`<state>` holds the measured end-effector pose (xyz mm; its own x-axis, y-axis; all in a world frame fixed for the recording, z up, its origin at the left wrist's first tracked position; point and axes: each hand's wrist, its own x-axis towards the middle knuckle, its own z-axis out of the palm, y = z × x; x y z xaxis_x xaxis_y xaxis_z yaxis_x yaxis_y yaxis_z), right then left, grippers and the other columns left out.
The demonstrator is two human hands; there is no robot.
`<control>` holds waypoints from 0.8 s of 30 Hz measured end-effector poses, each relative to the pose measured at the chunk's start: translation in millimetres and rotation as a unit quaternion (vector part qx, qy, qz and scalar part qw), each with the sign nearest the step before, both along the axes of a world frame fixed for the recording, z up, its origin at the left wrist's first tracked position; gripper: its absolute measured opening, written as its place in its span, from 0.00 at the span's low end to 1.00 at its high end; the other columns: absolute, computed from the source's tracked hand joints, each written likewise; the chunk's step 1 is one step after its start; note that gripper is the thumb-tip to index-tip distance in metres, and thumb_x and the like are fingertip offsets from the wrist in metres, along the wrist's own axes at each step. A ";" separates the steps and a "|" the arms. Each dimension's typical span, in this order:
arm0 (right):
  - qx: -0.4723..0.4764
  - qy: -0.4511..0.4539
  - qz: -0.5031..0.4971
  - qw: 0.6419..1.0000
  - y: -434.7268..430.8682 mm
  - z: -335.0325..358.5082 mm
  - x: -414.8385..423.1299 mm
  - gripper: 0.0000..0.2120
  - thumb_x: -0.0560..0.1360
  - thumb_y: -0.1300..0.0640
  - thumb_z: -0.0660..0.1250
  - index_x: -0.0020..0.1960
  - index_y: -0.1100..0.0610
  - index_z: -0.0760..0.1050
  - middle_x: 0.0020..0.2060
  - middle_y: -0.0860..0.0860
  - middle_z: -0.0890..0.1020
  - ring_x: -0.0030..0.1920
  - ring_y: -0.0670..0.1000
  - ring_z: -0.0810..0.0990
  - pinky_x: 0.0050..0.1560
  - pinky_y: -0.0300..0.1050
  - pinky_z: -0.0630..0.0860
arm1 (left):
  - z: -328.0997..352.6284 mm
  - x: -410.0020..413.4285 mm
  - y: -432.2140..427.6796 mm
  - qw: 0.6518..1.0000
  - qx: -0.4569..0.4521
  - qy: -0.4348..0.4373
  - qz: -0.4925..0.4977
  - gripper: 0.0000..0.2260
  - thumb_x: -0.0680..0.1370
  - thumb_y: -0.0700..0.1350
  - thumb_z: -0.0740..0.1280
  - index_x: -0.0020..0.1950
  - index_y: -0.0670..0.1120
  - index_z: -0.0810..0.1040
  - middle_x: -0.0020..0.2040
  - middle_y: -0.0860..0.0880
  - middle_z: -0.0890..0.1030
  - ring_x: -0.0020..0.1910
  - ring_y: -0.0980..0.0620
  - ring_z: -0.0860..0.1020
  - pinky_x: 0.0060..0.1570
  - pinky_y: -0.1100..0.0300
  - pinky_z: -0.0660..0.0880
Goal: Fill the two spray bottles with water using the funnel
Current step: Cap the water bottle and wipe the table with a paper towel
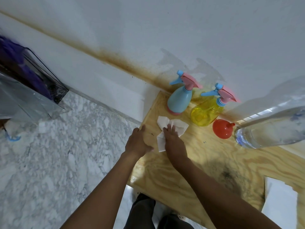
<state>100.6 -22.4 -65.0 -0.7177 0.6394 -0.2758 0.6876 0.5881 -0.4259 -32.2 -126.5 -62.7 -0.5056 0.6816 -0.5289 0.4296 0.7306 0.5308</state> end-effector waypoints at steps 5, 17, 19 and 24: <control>-0.022 -0.043 0.067 0.997 -16.6 7.9 25.1 0.26 0.83 0.66 0.51 0.79 0.54 0.52 0.79 0.52 0.47 0.79 0.50 0.48 0.73 0.44 0.60 | 5.7 1.1 -0.3 1.000 -0.004 0.000 -0.006 0.49 0.67 0.53 0.79 0.80 0.50 0.54 0.73 0.43 0.65 0.65 0.42 0.74 0.58 0.50 0.77; -0.103 0.120 -0.120 0.980 21.4 91.0 87.9 0.11 0.81 0.58 0.59 0.61 0.51 0.75 0.49 0.56 0.82 0.49 0.55 0.80 0.43 0.42 0.70 | 47.7 26.1 4.9 0.999 -0.003 0.030 -0.021 0.33 0.73 0.57 0.73 0.75 0.49 0.67 0.73 0.44 0.66 0.71 0.41 0.68 0.66 0.50 0.69; -0.085 0.153 -0.147 0.974 23.3 108.1 108.5 0.09 0.80 0.58 0.60 0.58 0.50 0.75 0.45 0.54 0.81 0.45 0.53 0.78 0.38 0.40 0.67 | 65.4 39.9 11.7 0.998 0.054 0.020 -0.030 0.31 0.74 0.55 0.72 0.74 0.48 0.68 0.72 0.46 0.70 0.71 0.46 0.70 0.67 0.53 0.68; -0.048 0.203 -0.192 0.959 27.9 138.1 173.3 0.09 0.80 0.58 0.61 0.55 0.52 0.79 0.48 0.46 0.82 0.48 0.47 0.78 0.41 0.31 0.68 | 110.4 98.6 35.4 0.987 0.140 0.007 -0.078 0.23 0.75 0.53 0.72 0.69 0.51 0.74 0.67 0.50 0.75 0.66 0.50 0.74 0.63 0.56 0.71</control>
<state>273.9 5.5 73.1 -0.4947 0.8640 -0.0939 0.6119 0.2696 -0.7435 66.4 -91.1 47.7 -0.3882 0.8705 -0.3024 0.5338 0.4799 0.6962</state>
